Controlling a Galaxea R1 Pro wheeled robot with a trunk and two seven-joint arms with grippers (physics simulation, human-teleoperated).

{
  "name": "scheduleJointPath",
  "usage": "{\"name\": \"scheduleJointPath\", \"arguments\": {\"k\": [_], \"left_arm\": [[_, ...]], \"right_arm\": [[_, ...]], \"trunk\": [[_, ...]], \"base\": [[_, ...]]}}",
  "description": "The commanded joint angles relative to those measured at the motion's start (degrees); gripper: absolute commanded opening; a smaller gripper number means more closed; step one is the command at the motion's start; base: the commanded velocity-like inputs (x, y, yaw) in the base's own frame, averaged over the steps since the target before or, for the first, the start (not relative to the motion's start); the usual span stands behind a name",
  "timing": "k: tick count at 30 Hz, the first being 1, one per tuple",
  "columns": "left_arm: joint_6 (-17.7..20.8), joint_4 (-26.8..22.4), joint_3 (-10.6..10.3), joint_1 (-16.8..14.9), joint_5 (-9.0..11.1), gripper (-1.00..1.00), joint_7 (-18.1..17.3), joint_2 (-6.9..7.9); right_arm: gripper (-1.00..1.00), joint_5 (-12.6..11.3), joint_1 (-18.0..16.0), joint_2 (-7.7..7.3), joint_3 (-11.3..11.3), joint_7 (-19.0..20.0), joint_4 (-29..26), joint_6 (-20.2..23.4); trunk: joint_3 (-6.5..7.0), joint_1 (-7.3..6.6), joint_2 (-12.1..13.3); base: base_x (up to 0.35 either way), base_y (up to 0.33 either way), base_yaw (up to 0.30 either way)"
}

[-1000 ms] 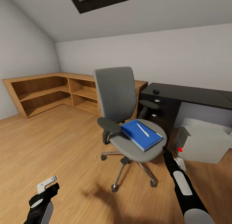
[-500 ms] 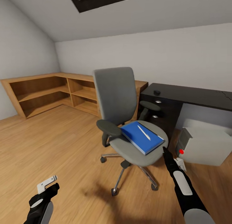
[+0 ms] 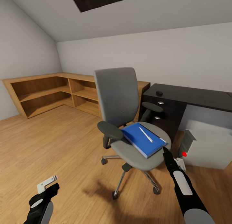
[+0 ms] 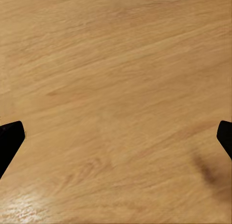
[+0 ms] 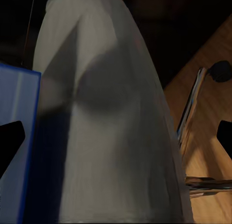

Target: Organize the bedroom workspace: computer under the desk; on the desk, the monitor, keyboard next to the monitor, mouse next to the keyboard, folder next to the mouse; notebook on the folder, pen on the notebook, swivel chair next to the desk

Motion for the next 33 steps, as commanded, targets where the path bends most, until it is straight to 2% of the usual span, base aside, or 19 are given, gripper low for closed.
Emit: {"name": "scheduleJointPath", "arguments": {"k": [1, 28, 33], "left_arm": [[0.18, -0.09, 0.04, -0.03, 0.50, 1.00, 0.22, -0.03], [0.18, -0.09, 0.04, -0.03, 0.40, 1.00, 0.30, -0.08], [0.17, 0.00, 0.04, -0.03, -1.48, 1.00, 0.30, -0.19]], "right_arm": [[1.00, -0.48, -0.01, 0.05, -0.15, -0.21, -0.13, 0.27], [1.00, -0.54, -0.01, 0.05, -0.15, -0.22, -0.22, 0.28], [1.00, -0.54, -0.01, 0.05, -0.09, -0.11, -0.22, 0.18]], "trunk": [[-0.06, -0.01, -0.02], [-0.06, -0.01, -0.02], [-0.06, -0.01, -0.02]], "base": [[0.003, 0.000, 0.166], [0.016, 0.000, 0.269], [0.292, 0.000, 0.281]]}}
